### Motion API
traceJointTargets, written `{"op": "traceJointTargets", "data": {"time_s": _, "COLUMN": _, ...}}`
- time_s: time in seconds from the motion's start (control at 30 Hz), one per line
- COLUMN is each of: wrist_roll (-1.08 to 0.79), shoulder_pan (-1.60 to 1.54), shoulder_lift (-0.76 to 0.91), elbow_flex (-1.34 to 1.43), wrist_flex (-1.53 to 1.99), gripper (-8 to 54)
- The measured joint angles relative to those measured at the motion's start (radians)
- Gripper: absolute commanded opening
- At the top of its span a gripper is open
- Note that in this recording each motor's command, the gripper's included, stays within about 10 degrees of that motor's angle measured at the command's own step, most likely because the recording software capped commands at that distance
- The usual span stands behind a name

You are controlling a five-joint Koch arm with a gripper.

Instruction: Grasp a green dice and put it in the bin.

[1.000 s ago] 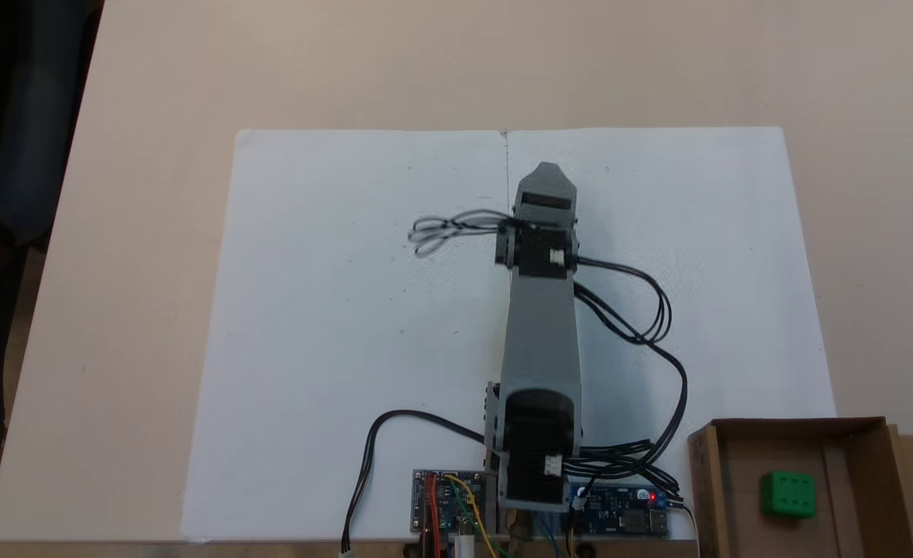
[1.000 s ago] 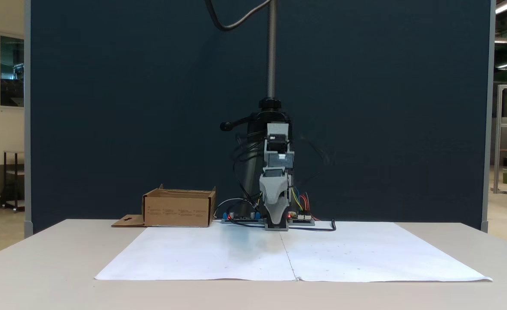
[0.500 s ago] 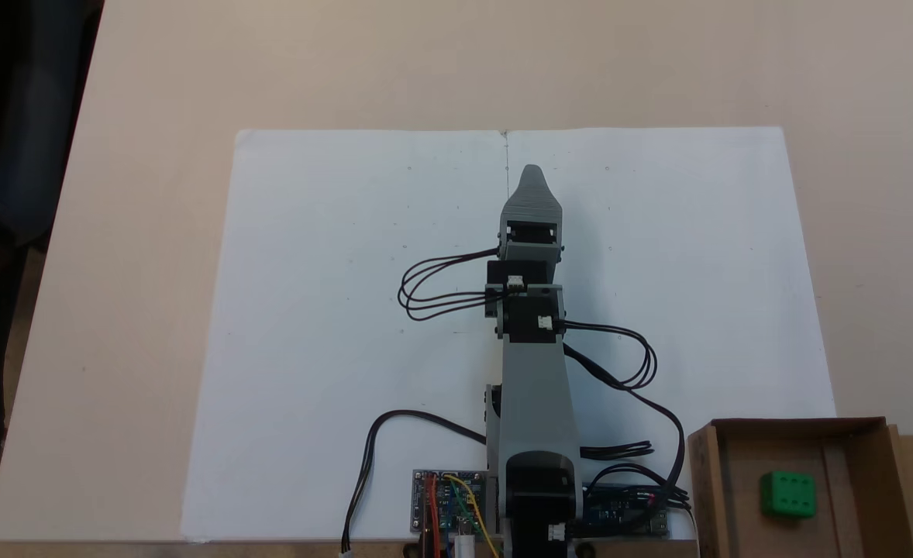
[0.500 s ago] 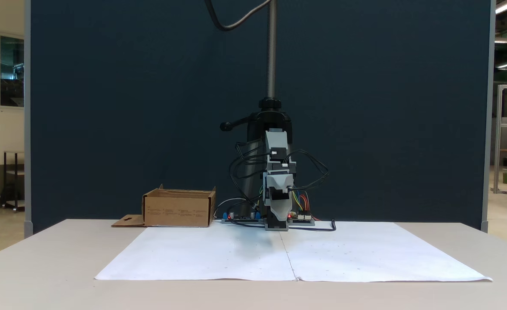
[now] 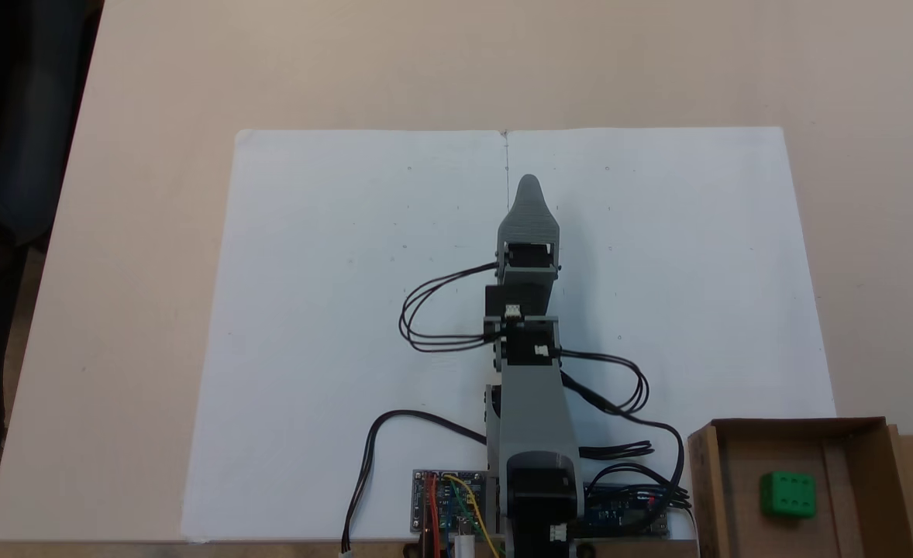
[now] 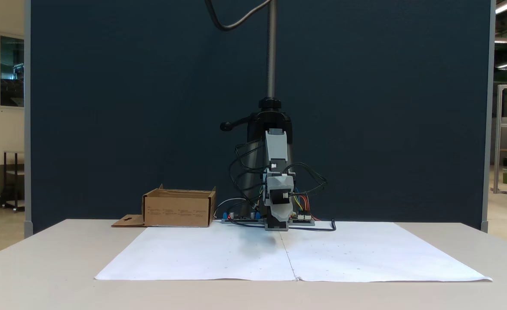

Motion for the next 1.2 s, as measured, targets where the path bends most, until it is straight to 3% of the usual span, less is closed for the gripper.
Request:
{"op": "traceJointTargets", "data": {"time_s": 0.63, "wrist_roll": 0.0, "shoulder_pan": 0.008, "shoulder_lift": 0.0, "elbow_flex": 0.133, "wrist_flex": -0.548, "gripper": 42.2}}
{"op": "traceJointTargets", "data": {"time_s": 1.2, "wrist_roll": 0.0, "shoulder_pan": 0.017, "shoulder_lift": 0.0, "elbow_flex": 0.133, "wrist_flex": -0.586, "gripper": 42.5}}
